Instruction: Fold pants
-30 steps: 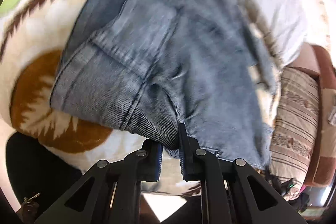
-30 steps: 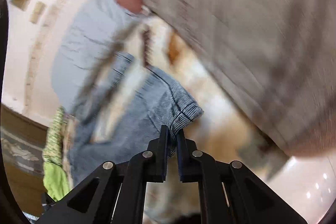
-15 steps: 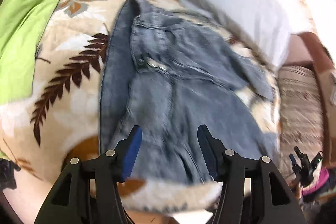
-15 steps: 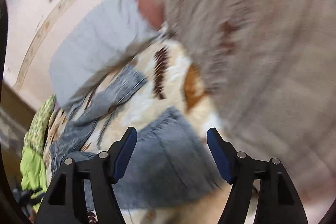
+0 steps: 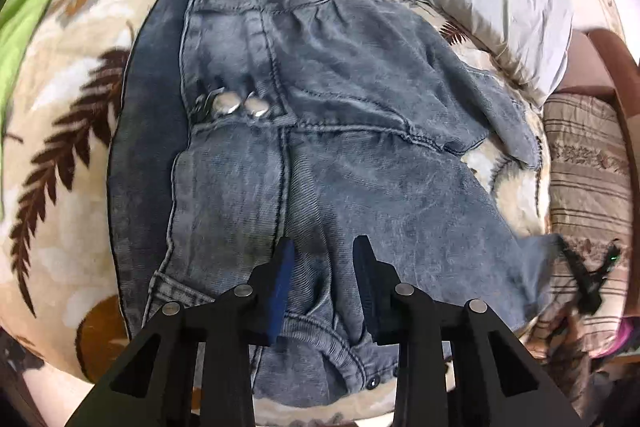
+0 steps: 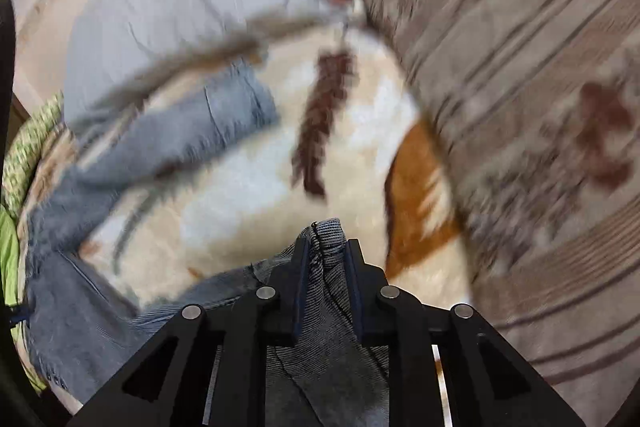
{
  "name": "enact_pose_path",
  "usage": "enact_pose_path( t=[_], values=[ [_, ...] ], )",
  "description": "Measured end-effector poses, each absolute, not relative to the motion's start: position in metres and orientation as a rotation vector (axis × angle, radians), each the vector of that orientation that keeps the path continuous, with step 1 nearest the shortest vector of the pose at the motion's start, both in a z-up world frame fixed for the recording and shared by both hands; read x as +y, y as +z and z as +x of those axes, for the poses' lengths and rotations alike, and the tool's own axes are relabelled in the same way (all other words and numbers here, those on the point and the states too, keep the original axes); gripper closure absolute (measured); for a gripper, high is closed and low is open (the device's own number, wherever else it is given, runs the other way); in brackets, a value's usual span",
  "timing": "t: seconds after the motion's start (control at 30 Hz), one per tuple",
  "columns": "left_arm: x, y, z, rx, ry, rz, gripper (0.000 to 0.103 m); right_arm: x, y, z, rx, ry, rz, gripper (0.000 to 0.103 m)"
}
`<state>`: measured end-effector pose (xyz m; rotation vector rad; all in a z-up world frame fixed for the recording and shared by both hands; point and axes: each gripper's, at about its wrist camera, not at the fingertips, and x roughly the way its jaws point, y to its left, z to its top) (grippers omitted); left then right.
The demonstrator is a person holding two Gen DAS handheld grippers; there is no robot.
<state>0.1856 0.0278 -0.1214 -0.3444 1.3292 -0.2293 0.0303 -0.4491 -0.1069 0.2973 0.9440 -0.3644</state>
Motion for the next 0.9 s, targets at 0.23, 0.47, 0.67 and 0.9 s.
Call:
enact_pose_path(
  t=[0.23,0.47,0.67,0.9],
  values=[
    [0.006,-0.143,0.187,1.361,-0.159,-0.208,0.075,-0.470,-0.147,0.049,1.061,-0.458,0.289,0.078],
    [0.049,-0.100,0.193,1.279,-0.152,-0.302,0.075,-0.474,-0.104,0.058,0.950,-0.436,0.378,0.053],
    [0.092,-0.107,0.242,1.302,-0.061,-0.487,0.066,-0.475,-0.103,0.121,0.895,-0.237,0.653,0.042],
    [0.086,-0.147,0.279,1.344,-0.002,-0.488,0.064,-0.477,-0.169,0.184,0.921,-0.254,0.860,0.042]
  ],
)
